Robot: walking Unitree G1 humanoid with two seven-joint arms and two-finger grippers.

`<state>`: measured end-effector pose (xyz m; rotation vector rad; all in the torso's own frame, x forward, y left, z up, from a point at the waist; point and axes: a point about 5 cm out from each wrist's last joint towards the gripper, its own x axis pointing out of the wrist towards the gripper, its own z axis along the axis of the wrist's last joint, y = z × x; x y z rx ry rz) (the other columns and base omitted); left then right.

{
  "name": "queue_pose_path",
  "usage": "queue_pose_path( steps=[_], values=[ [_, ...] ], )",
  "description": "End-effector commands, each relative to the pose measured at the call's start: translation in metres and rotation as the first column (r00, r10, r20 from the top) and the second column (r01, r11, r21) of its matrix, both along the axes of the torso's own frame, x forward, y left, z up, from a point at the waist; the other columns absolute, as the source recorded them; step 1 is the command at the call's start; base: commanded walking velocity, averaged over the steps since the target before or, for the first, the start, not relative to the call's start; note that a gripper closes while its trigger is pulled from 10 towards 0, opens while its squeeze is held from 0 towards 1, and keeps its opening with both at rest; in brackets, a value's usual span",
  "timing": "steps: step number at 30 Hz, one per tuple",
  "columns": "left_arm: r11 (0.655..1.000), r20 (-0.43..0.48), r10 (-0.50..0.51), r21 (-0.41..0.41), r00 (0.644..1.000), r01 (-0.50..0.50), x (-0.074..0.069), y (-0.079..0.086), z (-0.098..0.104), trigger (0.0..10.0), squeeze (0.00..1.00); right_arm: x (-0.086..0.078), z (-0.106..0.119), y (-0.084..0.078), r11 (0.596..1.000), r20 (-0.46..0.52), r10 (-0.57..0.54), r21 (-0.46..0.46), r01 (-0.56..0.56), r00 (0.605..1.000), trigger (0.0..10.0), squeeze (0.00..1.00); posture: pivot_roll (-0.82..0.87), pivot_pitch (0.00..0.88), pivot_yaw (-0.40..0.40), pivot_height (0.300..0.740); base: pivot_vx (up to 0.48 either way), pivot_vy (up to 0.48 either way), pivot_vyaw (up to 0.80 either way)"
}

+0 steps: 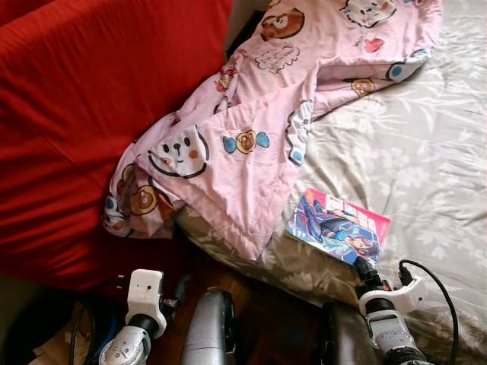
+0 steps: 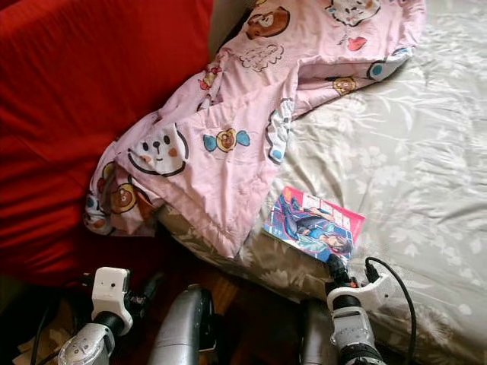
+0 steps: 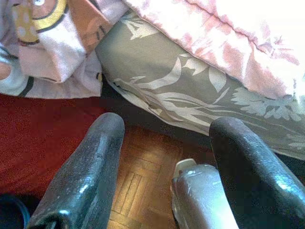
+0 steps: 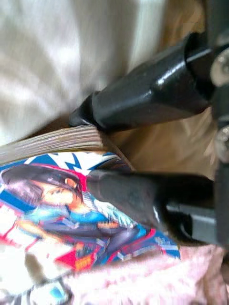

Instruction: Clean up the room

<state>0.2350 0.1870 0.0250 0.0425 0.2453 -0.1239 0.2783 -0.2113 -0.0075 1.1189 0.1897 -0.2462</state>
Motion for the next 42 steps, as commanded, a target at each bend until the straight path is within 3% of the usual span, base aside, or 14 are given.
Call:
queue_pose_path(
  steps=[1, 3, 7, 11, 12, 15, 16, 17, 20, 25, 34, 42],
  values=[
    [1.0, -0.042, 0.007, 0.019, 0.999, -0.006, -0.008, 0.002, -0.011, 10.0, 0.0, 0.0, -0.001, 0.008, 1.0, 0.011, 0.024, 0.002, -0.024, 1.0, 0.0, 0.0, 0.07, 0.195, 0.126, 0.612, 0.0, 0.0, 0.0],
    [1.0, -0.037, 0.014, 0.017, 0.999, -0.014, -0.005, 0.001, -0.013, 10.0, 0.0, 0.005, 0.006, 0.007, 0.999, 0.056, 0.023, -0.039, -0.021, 0.998, 0.0, 0.0, 0.06, 0.187, 0.119, 0.612, 0.0, 0.0, 0.0],
    [0.999, -0.041, 0.022, 0.027, 0.999, -0.021, -0.003, 0.0, -0.017, 10.0, 0.0, 0.008, 0.01, 0.007, 0.993, 0.054, 0.013, -0.118, -0.007, 0.998, 0.0, 0.0, 0.03, 0.172, 0.097, 0.612, 0.0, 0.0, 0.0],
    [0.999, -0.049, 0.031, 0.019, 0.998, -0.031, -0.002, -0.002, -0.023, 10.0, 0.0, 0.01, 0.019, 0.016, 0.959, 0.103, 0.066, -0.282, -0.035, 0.992, 0.0, 0.0, 0.01, 0.162, 0.081, 0.612, 0.0, 0.0, 0.0],
    [0.999, -0.05, 0.042, 0.011, 0.998, -0.041, -0.001, -0.003, -0.025, 10.0, 0.0, 0.009, 0.024, 0.017, 0.931, 0.121, 0.082, -0.363, -0.033, 0.989, 0.0, 0.0, 0.0, 0.157, 0.072, 0.612, 0.0, 0.0, 0.0],
    [0.999, -0.052, 0.048, 0.007, 0.997, -0.048, -0.001, -0.004, -0.026, 10.0, 0.0, 0.008, 0.03, 0.016, 0.912, 0.146, 0.084, -0.41, -0.017, 0.986, 0.7, 0.0, 0.0, 0.152, 0.066, 0.612, 0.0, 0.0, 0.0],
    [0.999, -0.053, 0.051, 0.004, 0.997, -0.051, 0.0, -0.004, -0.027, 10.0, 0.0, 0.008, 0.032, 0.015, 0.901, 0.151, 0.092, -0.434, -0.018, 0.984, 6.4, 0.0, -0.01, 0.147, 0.057, 0.612, 0.0, 0.0, 0.0],
    [0.998, -0.055, 0.057, 0.0, 0.997, -0.057, 0.0, -0.005, -0.028, 10.0, 0.0, 0.008, 0.036, 0.013, 0.878, 0.15, 0.1, -0.478, -0.017, 0.984, 10.0, 0.0, -0.02, 0.142, 0.051, 0.612, 0.0, 0.0, 0.0],
    [0.997, -0.06, 0.07, -0.014, 0.996, -0.071, 0.001, -0.007, -0.03, 10.0, 0.0, 0.008, 0.044, 0.009, 0.834, 0.162, 0.119, -0.552, -0.01, 0.98, 10.0, 0.0, -0.03, 0.135, 0.043, 0.612, 0.0, 0.0, 0.0],
    [0.992, -0.072, 0.115, -0.04, 0.991, -0.118, 0.003, -0.006, -0.034, 10.0, 0.0, 0.016, 0.064, 0.003, 0.727, 0.187, 0.159, -0.687, 0.014, 0.969, 10.0, 0.0, -0.03, 0.112, 0.026, 0.631, 0.0, 0.0, 0.0],
    [0.979, -0.141, 0.183, -0.067, 0.973, -0.194, 0.001, 0.002, -0.047, 10.0, 0.0, 0.03, 0.091, 0.012, 0.663, 0.23, 0.21, -0.748, 0.034, 0.95, 10.0, 0.0, -0.04, 0.099, 0.018, 0.686, 0.0, 0.0, 0.0],
    [0.969, -0.256, 0.216, -0.062, 0.942, -0.239, -0.015, 0.009, -0.067, 10.0, 0.0, 0.025, 0.08, 0.021, 0.629, 0.158, 0.273, -0.775, -0.052, 0.949, 10.0, 0.0, -0.05, 0.101, 0.007, 0.74, 0.0, 0.0, 0.0]
  ],
)
